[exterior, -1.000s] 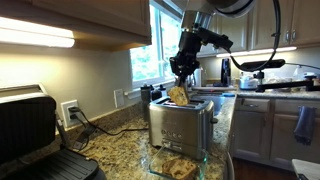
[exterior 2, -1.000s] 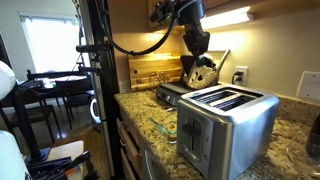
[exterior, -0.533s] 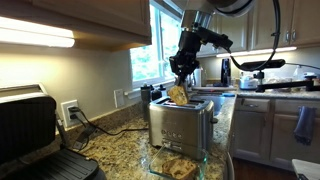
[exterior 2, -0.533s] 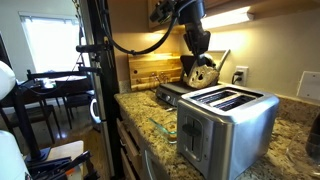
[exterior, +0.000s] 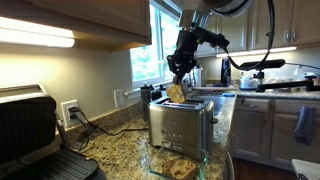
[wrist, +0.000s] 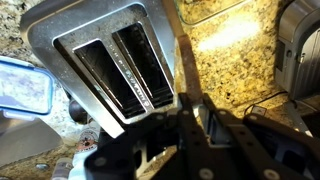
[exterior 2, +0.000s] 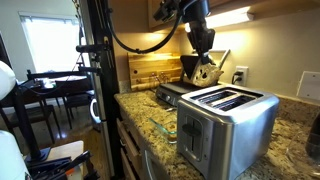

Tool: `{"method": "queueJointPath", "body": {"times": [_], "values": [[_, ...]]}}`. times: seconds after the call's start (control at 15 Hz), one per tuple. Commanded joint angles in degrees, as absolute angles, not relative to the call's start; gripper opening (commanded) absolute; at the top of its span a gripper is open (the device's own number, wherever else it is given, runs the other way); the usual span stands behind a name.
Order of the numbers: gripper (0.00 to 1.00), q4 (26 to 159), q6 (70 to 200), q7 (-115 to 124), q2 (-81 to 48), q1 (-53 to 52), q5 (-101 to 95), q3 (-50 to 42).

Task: Put the slice of bread in the toaster then push down the lever

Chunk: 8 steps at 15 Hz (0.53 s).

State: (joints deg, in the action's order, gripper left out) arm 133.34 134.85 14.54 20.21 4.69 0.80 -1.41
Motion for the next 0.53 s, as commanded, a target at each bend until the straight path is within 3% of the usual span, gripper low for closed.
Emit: {"method": "queueJointPath", "body": {"times": [0.0,0.47], "values": [[0.05,132.5,135.3,13.5,19.2,4.6,2.8,-2.1],[0.05,131.3,135.0,10.9,17.9,4.5,4.6,-3.4]]}}
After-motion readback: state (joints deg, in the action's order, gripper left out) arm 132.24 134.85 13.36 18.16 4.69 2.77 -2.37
